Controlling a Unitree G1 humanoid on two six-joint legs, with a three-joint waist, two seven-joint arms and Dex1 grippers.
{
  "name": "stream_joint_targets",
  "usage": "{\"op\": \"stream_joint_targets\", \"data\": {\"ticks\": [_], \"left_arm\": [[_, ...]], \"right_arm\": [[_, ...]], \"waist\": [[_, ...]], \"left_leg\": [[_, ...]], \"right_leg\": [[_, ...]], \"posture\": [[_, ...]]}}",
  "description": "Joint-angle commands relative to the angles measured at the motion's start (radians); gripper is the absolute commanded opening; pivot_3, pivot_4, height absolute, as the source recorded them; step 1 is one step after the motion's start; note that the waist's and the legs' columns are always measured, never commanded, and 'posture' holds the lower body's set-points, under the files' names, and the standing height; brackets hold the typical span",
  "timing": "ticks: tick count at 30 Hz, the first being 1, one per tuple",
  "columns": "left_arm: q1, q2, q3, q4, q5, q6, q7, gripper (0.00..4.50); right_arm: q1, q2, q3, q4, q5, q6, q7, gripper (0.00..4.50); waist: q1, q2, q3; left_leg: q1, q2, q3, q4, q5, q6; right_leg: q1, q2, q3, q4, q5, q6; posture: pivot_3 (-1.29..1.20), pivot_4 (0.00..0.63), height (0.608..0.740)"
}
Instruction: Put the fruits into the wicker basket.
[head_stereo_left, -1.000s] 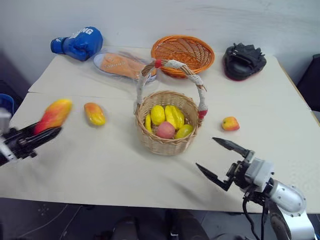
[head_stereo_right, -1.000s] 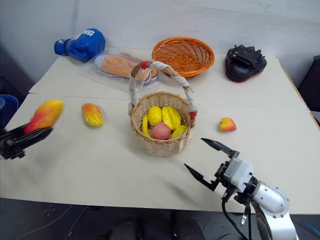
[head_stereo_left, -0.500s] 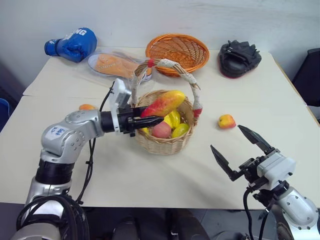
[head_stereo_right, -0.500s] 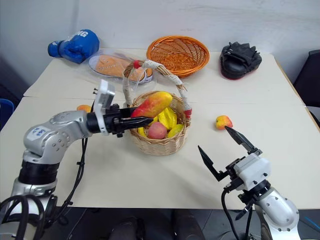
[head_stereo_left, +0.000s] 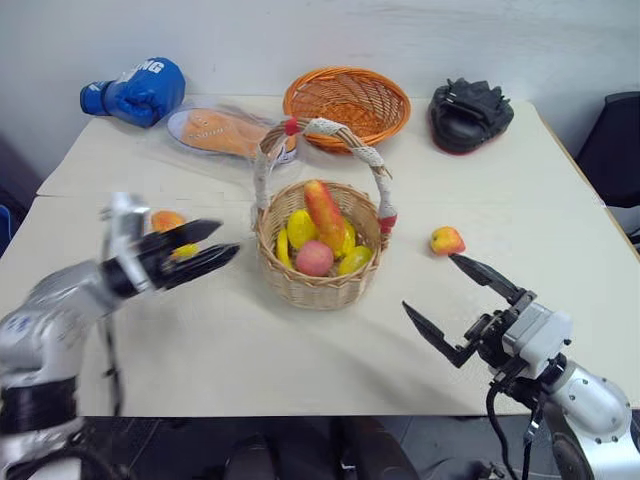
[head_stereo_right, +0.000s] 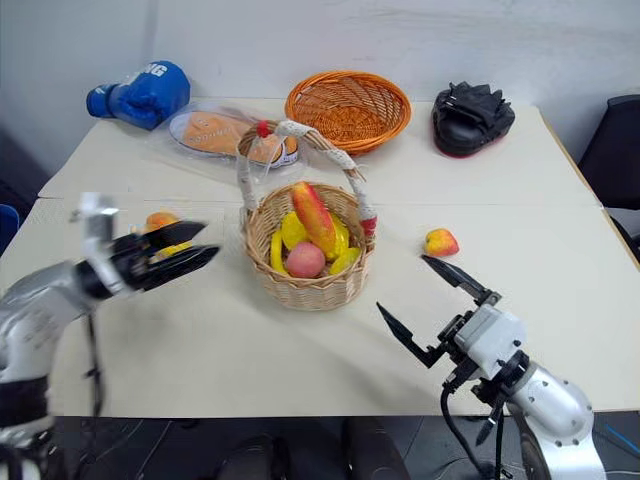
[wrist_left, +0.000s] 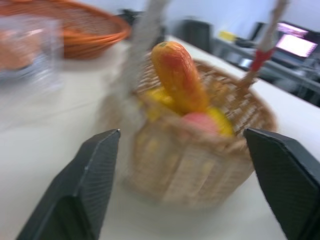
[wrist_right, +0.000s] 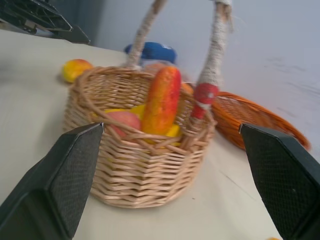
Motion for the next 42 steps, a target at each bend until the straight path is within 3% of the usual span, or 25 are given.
{"op": "stream_joint_targets", "data": {"ticks": [1, 5, 8, 13, 20, 24, 27, 33, 40, 42], "left_arm": [[0.113, -0.015, 0.185, 0.051, 0.072, -0.151, 0.064, 4.48], [0.242, -0.058, 0.316, 0.134, 0.134, -0.244, 0.171, 4.48], [0.324, -0.074, 0.392, 0.177, 0.133, -0.205, 0.26, 4.48], [0.355, -0.06, 0.364, 0.098, 0.115, -0.138, 0.317, 4.48], [0.051, 0.017, 0.16, 0.057, 0.067, 0.139, 0.442, 4.48], [-0.199, -0.023, 0.077, 0.14, 0.073, 0.4, 0.652, 4.48], [-0.333, -0.068, 0.05, 0.23, 0.091, 0.481, 0.726, 4.48], [-0.551, -0.129, -0.077, 0.493, 0.187, 0.419, 0.723, 4.48], [-0.699, -0.169, -0.176, 0.767, 0.284, 0.287, 0.636, 4.48], [-0.73, -0.171, -0.2, 0.825, 0.311, 0.26, 0.605, 4.09]], "right_arm": [[-0.054, -0.008, 0.049, 0.0, 0.073, -0.008, 0.079, 4.5], [-0.117, 0.012, 0.144, 0.003, 0.064, -0.006, 0.125, 4.5], [-0.141, 0.027, 0.188, 0.027, 0.045, -0.017, 0.137, 4.5], [-0.165, 0.039, 0.192, 0.074, 0.031, -0.042, 0.146, 4.5], [-0.176, 0.032, 0.178, 0.124, 0.019, -0.073, 0.16, 4.5], [-0.166, 0.036, 0.176, 0.126, 0.002, -0.084, 0.145, 4.5], [-0.151, 0.043, 0.177, 0.116, -0.012, -0.087, 0.125, 4.5], [-0.126, 0.053, 0.185, 0.091, -0.036, -0.09, 0.091, 4.5], [-0.111, 0.063, 0.189, 0.073, -0.055, -0.087, 0.054, 4.5], [-0.108, 0.063, 0.187, 0.069, -0.06, -0.087, 0.044, 4.5]], "waist": [[0.005, 0.0, 0.0], [0.006, -0.001, -0.001], [0.009, -0.004, -0.002], [0.017, -0.008, -0.004], [0.036, -0.008, -0.004], [0.028, -0.007, -0.004], [0.019, -0.007, -0.004], [0.025, -0.007, -0.004], [0.034, -0.007, -0.004], [0.035, -0.007, -0.004]], "left_leg": [[0.0, -0.001, 0.0, 0.0, -0.001, 0.002], [-0.001, 0.0, 0.0, -0.001, -0.002, 0.003], [-0.001, 0.0, 0.0, -0.001, -0.003, 0.005], [-0.001, -0.001, -0.002, -0.001, -0.007, 0.009], [-0.001, -0.001, -0.004, -0.001, -0.006, 0.008], [-0.001, -0.001, -0.003, -0.001, -0.003, 0.003], [-0.001, 0.0, 0.0, -0.001, -0.002, 0.002], [-0.002, 0.0, 0.0, 0.001, -0.001, 0.0], [-0.002, -0.001, 0.001, 0.002, -0.001, 0.0], [-0.002, -0.001, 0.001, 0.002, -0.001, 0.0]], "right_leg": [[0.0, -0.001, 0.0, 0.0, 0.0, 0.0], [0.0, -0.002, -0.001, -0.003, 0.0, 0.0], [0.0, -0.002, -0.001, -0.004, 0.0, 0.0], [0.002, -0.006, -0.005, -0.005, 0.0, 0.0], [0.003, -0.005, -0.007, -0.004, 0.001, -0.001], [0.002, -0.004, -0.006, -0.004, 0.001, 0.0], [0.0, -0.002, -0.004, -0.003, 0.001, 0.0], [-0.001, -0.001, -0.005, -0.002, 0.001, 0.0], [-0.001, -0.001, -0.004, -0.001, 0.001, 0.0], [-0.001, -0.001, -0.005, -0.001, 0.001, 0.0]], "posture": [[0.0, 0.15, 0.74], [0.0, 0.15, 0.74], [0.0, 0.15, 0.74], [0.0, 0.15, 0.74], [0.0, 0.15, 0.74], [0.0, 0.15, 0.74], [0.0, 0.15, 0.74], [0.0, 0.15, 0.74], [0.0, 0.15, 0.74], [0.0, 0.15, 0.74]]}}
